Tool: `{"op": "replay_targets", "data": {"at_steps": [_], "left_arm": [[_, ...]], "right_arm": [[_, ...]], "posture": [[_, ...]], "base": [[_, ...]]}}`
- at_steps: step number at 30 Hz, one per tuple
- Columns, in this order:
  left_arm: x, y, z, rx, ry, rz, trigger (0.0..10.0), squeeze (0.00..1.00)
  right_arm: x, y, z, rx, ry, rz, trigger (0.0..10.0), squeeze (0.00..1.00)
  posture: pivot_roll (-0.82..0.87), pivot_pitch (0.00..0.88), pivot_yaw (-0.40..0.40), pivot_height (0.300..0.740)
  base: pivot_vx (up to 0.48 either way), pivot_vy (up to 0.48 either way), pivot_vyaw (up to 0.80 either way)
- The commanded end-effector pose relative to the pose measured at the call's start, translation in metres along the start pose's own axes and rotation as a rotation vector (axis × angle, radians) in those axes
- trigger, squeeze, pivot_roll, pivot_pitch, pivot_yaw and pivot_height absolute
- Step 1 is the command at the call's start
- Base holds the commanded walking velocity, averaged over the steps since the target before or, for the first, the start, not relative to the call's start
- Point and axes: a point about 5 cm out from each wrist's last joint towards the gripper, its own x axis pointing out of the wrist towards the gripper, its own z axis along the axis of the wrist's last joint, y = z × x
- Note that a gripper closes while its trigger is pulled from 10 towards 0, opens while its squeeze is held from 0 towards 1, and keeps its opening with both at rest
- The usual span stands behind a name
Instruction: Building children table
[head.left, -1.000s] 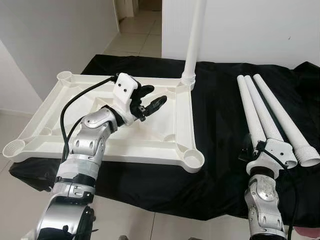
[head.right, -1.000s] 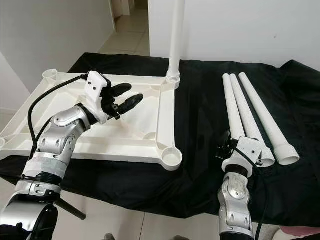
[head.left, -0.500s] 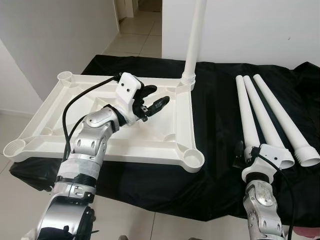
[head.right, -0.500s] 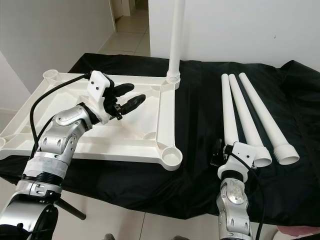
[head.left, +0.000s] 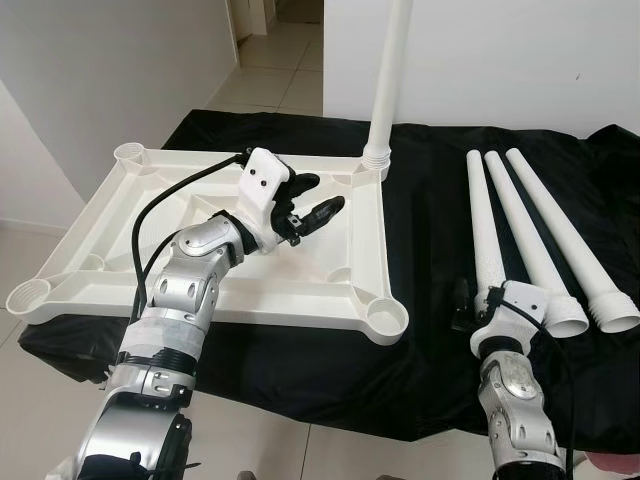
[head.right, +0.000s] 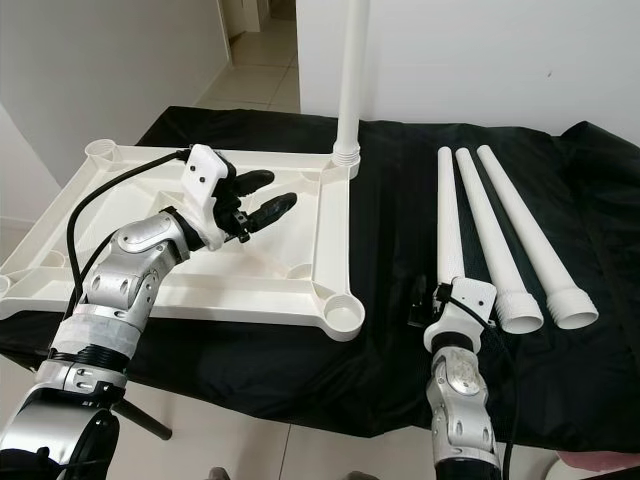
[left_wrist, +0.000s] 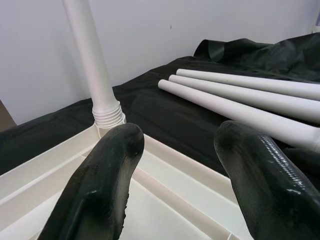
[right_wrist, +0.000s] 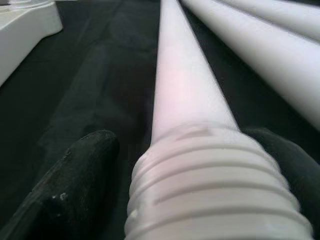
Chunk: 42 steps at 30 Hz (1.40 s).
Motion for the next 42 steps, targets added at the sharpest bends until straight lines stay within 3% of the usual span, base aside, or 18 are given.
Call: {"op": "replay_targets", "data": {"at_steps": [1, 3, 4, 5, 18, 19, 28, 34, 39, 41, 42], "left_arm": [[-0.001, 0.004, 0.002, 0.012, 0.005, 0.074, 10.0, 0.0], [-0.001, 0.004, 0.002, 0.014, 0.005, 0.075, 10.0, 0.0], [-0.001, 0.004, 0.002, 0.016, 0.005, 0.076, 10.0, 0.0], [-0.001, 0.004, 0.002, 0.018, 0.005, 0.077, 10.0, 0.0], [-0.001, 0.004, 0.002, 0.018, 0.004, 0.081, 10.0, 0.0], [-0.001, 0.004, 0.002, 0.018, 0.005, 0.078, 10.0, 0.0], [0.001, 0.001, 0.003, 0.033, 0.003, 0.051, 10.0, 0.0], [0.002, 0.002, 0.004, 0.039, 0.003, 0.049, 10.0, 0.0], [0.003, 0.003, 0.006, 0.043, 0.003, 0.042, 10.0, 0.0], [0.004, 0.004, 0.009, 0.048, -0.005, 0.028, 10.0, 0.0], [0.007, 0.006, 0.013, 0.041, -0.011, 0.01, 10.0, 0.0]], "right_arm": [[0.0, 0.003, -0.006, 0.015, 0.038, 0.025, 10.0, 0.0], [0.001, 0.007, -0.008, 0.023, 0.049, 0.053, 9.5, 0.0], [0.001, 0.01, -0.01, 0.03, 0.055, 0.075, 4.0, 0.0], [0.002, 0.012, -0.01, 0.034, 0.057, 0.087, 0.0, 0.0], [0.006, 0.014, -0.008, 0.071, 0.035, 0.08, 0.0, 0.0], [0.006, 0.013, -0.007, 0.085, 0.031, 0.075, 10.0, 0.0], [0.013, 0.01, 0.004, 0.017, -0.029, 0.024, 10.0, 0.0], [0.014, 0.011, 0.015, -0.097, -0.105, -0.001, 10.0, 0.0], [0.013, 0.013, 0.023, -0.076, -0.181, -0.008, 10.0, 0.0], [0.014, 0.015, 0.029, 0.001, -0.198, 0.02, 10.0, 0.0], [0.015, 0.018, 0.045, 0.04, -0.28, 0.059, 10.0, 0.0]], "posture": [[-0.14, 0.0, 0.045, 0.74], [-0.14, 0.0, 0.044, 0.74], [-0.14, 0.0, 0.044, 0.74], [-0.13, 0.0, 0.043, 0.74], [-0.13, 0.0, 0.04, 0.74], [-0.12, 0.0, 0.041, 0.74], [-0.12, 0.0, 0.049, 0.74], [-0.11, 0.0, 0.05, 0.74], [-0.11, 0.0, 0.052, 0.74], [-0.11, 0.0, 0.054, 0.74], [-0.1, 0.0, 0.055, 0.74]], "base": [[0.0, 0.0, 0.0], [0.0, 0.0, 0.0], [0.0, 0.0, 0.0], [0.0, 0.0, 0.0], [0.0, 0.0, 0.0], [0.0, 0.0, 0.0], [0.0, 0.0, 0.0], [0.0, 0.0, 0.0], [0.0, 0.0, 0.0], [0.0, 0.0, 0.0], [0.0, 0.0, 0.0]]}}
